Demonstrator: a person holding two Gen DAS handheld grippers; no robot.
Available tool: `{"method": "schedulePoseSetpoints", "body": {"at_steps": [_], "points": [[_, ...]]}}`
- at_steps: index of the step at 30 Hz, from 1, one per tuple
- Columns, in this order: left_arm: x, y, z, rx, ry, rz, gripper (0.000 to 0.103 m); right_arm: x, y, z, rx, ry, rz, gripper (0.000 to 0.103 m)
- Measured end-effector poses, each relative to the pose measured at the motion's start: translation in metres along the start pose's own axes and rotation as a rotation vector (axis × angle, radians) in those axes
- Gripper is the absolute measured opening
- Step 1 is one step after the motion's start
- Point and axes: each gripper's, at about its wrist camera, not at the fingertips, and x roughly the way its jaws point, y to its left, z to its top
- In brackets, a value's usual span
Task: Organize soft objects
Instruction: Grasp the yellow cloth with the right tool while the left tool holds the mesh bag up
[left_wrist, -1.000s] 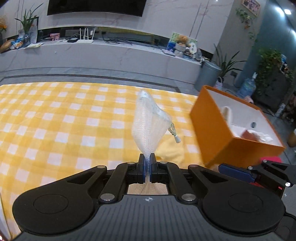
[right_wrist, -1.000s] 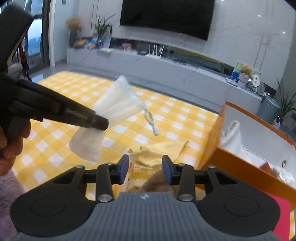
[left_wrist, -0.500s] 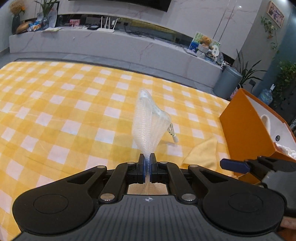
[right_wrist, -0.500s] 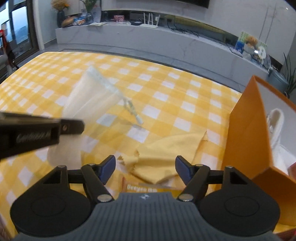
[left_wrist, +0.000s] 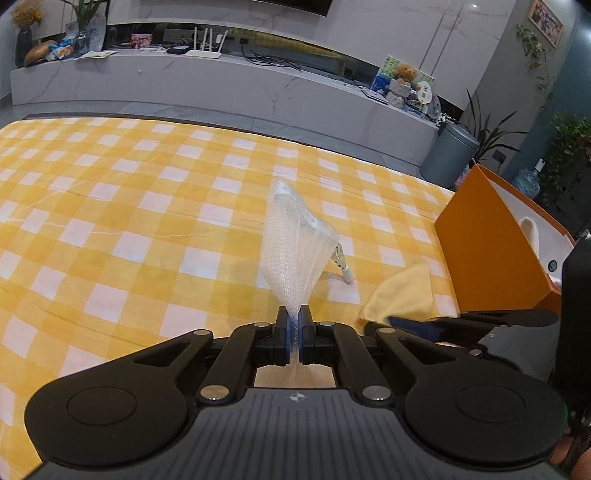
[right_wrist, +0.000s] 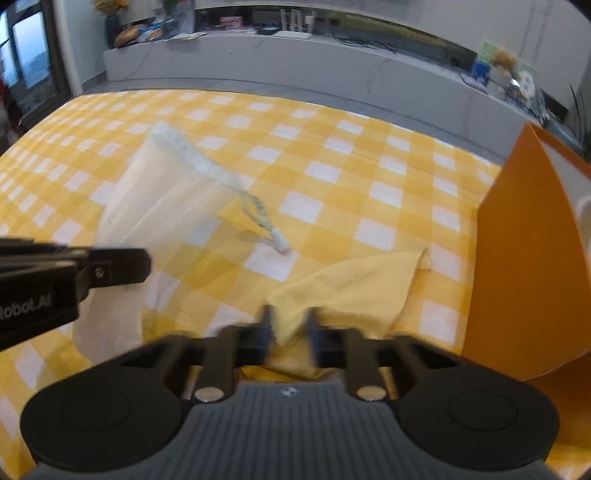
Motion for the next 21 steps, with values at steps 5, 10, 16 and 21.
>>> {"method": "schedulePoseSetpoints", "body": {"at_steps": [5,10,16,21], "points": [[-0.001,-0.001,0.0,0.0,-0.004,-0.002,0.004,-0.004,0.004,-0.002,-0.044,-0.013,-0.014,0.0],[-0.005,-0.006,0.0,0.017,-0.018,-0.017,0.004,-0.027,0.006,0.002,-0.075,-0.067,-0.017,0.0],[-0.027,-0.009,0.0,-0.004,-0.086,-0.055,0.004,-0.079,0.006,0.002,-0.11,-0.17,-0.04,0.0],[-0.05,-0.011,-0.006,-0.044,-0.12,-0.099,0.004,-0.124,0.001,-0.003,-0.107,-0.238,-0.035,0.0]]}}
